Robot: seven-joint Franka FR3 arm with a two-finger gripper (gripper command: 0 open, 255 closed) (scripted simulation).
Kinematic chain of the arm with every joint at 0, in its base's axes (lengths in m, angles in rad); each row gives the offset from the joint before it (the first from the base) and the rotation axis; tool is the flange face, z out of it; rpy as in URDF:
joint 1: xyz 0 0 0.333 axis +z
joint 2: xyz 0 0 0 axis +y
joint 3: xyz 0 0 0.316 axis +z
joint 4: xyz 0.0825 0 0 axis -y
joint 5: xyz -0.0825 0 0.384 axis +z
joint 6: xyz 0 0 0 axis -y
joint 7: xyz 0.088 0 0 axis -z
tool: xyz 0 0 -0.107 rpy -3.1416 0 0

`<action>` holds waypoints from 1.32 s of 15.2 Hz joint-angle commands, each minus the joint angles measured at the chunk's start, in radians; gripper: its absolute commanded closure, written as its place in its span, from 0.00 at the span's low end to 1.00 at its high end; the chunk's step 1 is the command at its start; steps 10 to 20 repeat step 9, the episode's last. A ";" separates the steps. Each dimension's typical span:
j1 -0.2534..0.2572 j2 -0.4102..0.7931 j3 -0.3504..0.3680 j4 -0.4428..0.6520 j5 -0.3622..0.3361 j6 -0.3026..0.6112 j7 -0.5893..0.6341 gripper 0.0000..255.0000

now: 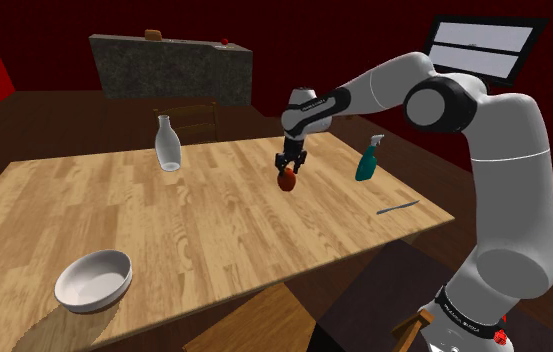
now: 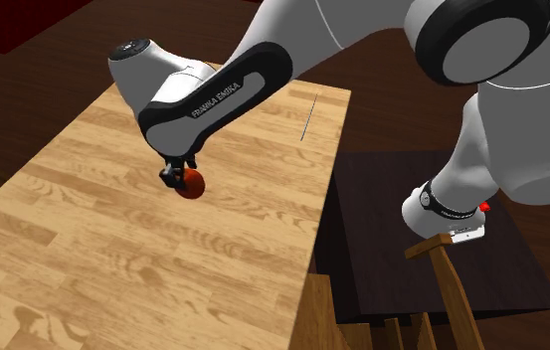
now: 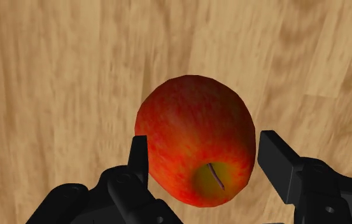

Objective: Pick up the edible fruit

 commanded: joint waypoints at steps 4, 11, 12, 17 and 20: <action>0.001 -0.032 -0.002 0.018 -0.004 -0.051 0.005 1.00; 0.002 -0.051 -0.003 0.033 -0.007 -0.084 0.008 1.00; 0.002 -0.051 -0.003 0.033 -0.007 -0.084 0.008 1.00; 0.002 -0.051 -0.003 0.033 -0.007 -0.084 0.008 1.00; 0.002 -0.051 -0.003 0.033 -0.007 -0.084 0.008 1.00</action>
